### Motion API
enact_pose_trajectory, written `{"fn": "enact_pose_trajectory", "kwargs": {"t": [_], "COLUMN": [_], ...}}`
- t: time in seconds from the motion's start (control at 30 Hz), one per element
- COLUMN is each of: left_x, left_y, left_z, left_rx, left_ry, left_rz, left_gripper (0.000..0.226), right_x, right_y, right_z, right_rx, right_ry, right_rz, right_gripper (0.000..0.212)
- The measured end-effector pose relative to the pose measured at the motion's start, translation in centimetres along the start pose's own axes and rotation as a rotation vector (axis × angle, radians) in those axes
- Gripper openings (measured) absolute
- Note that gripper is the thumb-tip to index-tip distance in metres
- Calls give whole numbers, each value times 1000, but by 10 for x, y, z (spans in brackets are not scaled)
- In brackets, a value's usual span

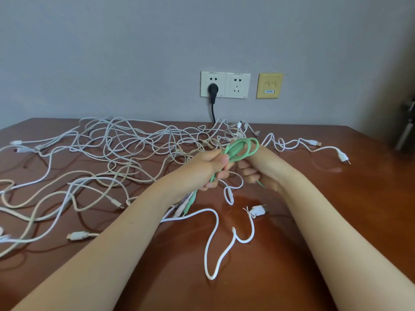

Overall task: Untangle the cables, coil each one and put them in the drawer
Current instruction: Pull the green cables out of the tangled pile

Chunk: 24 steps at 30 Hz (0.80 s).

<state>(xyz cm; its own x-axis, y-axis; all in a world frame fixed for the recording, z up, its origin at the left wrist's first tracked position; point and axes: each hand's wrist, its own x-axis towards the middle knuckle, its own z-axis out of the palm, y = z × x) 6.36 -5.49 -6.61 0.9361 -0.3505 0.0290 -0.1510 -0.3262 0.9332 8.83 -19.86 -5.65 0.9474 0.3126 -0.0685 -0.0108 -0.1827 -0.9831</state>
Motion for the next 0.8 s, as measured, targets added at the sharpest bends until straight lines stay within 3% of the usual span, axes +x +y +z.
{"fn": "enact_pose_trajectory", "kwargs": {"t": [0.07,0.17,0.37,0.6,0.8], "left_x": [-3,0,4,9,-1], "left_y": [0,1,1,-10,-9], "left_z": [-1,-5,-13,-22,-27], "left_rx": [-76,-104,-208,193,476], "left_ry": [33,169,381,525,511], "left_rz": [40,18,-74,40,99], "left_gripper": [26,33,37,20,28], "right_x": [1,-1,-4,-15,-24], "right_y": [1,-1,5,-5,-11], "right_z": [5,14,34,34,27], "right_rx": [-130,-267,-980,-1128,-1216], "right_ry": [59,169,181,236,210], "right_rz": [-13,-94,-363,-549,-671], "right_gripper": [33,41,33,28,17]}}
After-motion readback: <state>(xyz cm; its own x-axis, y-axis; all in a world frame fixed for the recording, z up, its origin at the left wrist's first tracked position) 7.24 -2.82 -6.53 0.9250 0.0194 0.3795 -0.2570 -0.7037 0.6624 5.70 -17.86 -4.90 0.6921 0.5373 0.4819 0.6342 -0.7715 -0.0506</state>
